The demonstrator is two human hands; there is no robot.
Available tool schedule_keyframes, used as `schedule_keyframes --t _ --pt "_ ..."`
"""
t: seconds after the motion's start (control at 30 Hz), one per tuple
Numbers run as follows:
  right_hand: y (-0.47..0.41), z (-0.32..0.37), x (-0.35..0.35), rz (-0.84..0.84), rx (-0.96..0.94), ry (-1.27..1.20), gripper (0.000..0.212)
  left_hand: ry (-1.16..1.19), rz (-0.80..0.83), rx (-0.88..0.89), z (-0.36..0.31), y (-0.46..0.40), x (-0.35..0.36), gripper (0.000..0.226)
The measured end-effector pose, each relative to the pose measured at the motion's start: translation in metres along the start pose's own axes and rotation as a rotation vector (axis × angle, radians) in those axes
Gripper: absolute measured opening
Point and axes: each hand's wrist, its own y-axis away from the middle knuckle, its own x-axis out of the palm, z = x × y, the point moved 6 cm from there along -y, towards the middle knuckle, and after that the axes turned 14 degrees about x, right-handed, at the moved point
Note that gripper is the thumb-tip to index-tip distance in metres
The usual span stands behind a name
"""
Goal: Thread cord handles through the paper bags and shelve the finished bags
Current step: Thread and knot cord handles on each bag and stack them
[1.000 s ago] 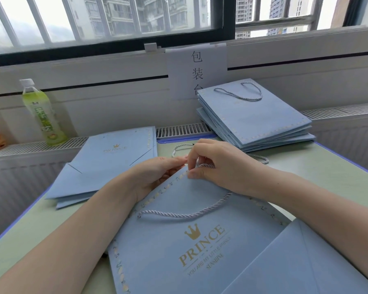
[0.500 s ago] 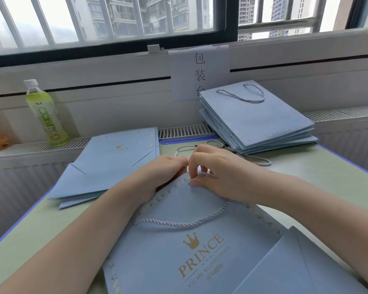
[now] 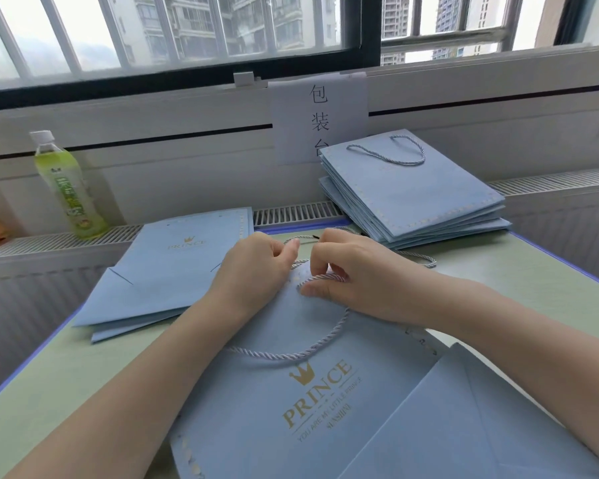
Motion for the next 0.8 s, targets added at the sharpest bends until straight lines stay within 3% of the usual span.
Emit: schedule_keyframes --t 0.1,0.23,0.3,0.53,0.6,0.7,0.8 --pt "-0.003 -0.004 -0.006 0.03 0.122 -0.28 0.028 -0.033 -0.061 0.087 0.001 0.001 0.0 0.054" --pt "-0.006 -0.022 -0.017 0.046 0.406 -1.236 0.032 -0.01 -0.078 0.098 0.006 0.0 -0.001 0.056" --pt "-0.007 -0.035 -0.024 -0.083 0.484 -1.437 0.034 0.022 -0.087 0.075 0.008 -0.002 -0.003 0.053" --pt "-0.004 -0.062 -0.055 -0.542 0.457 -1.588 0.039 -0.151 -0.218 0.002 0.011 0.0 -0.014 0.029" --pt "-0.001 -0.063 -0.065 -0.615 0.42 -1.558 0.039 -0.017 -0.214 -0.08 0.016 0.0 -0.012 0.028" --pt "0.003 -0.071 -0.074 -0.725 0.415 -1.528 0.037 0.37 -0.161 -0.254 0.021 0.0 -0.005 0.032" --pt "0.003 -0.073 -0.08 -0.738 0.386 -1.478 0.03 0.691 -0.069 -0.443 0.022 0.006 0.007 0.026"
